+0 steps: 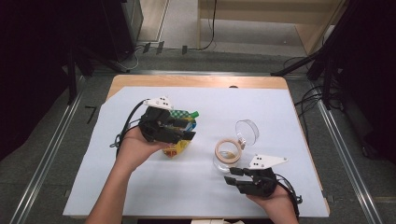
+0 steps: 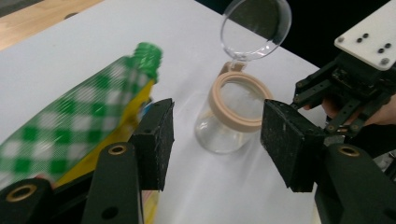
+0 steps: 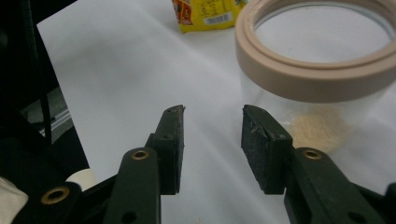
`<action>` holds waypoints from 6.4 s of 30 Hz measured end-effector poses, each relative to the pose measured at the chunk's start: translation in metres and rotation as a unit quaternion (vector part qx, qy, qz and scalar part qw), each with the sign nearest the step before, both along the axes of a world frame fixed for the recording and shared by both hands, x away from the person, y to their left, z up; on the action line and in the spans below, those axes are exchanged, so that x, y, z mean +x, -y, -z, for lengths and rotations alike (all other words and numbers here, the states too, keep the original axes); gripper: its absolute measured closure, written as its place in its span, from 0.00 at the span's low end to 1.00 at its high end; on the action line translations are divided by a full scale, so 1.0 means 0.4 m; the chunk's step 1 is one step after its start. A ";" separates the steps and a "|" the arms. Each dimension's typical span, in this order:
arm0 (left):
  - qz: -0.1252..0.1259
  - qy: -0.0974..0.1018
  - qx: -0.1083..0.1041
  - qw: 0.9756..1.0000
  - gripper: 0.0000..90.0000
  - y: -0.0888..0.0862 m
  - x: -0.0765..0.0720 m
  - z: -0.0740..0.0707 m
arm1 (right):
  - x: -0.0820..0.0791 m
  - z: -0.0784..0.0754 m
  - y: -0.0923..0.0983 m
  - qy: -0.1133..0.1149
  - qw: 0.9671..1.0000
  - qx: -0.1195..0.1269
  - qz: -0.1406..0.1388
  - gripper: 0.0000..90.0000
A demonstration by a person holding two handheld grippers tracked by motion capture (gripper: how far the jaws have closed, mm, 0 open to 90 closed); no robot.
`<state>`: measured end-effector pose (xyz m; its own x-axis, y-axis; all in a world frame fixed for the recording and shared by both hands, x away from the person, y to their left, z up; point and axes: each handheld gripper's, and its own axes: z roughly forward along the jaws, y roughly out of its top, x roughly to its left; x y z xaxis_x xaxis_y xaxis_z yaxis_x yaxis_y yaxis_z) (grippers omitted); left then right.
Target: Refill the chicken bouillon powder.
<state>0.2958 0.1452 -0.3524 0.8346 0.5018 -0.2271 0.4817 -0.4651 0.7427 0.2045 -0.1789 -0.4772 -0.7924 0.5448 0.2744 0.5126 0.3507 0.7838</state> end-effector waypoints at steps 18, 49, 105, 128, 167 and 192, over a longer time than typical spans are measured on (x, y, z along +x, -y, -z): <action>-0.051 0.004 -0.002 0.999 0.48 -0.148 -0.017 0.003 | -0.005 0.013 -0.087 0.007 0.999 -0.008 -0.051 0.64; -0.083 -0.040 -0.025 0.995 0.63 -0.177 0.007 0.152 | 0.008 0.031 -0.216 0.026 0.996 -0.006 -0.081 0.54; 0.070 -0.055 -0.049 0.995 1.00 -0.033 -0.098 -0.035 | 0.049 0.081 -0.281 0.094 0.995 0.031 0.015 0.75; 0.017 -0.048 -0.034 0.998 0.94 0.045 -0.086 0.017 | -0.035 0.056 -0.327 0.097 0.993 0.034 -0.065 0.79; -0.005 -0.104 0.077 0.992 0.93 0.191 -0.019 -0.007 | -0.013 -0.039 -0.327 0.104 0.989 0.060 -0.092 0.71; -0.008 -0.078 0.015 0.997 0.74 0.169 -0.023 -0.051 | -0.005 -0.076 -0.339 0.089 0.990 0.088 -0.062 0.73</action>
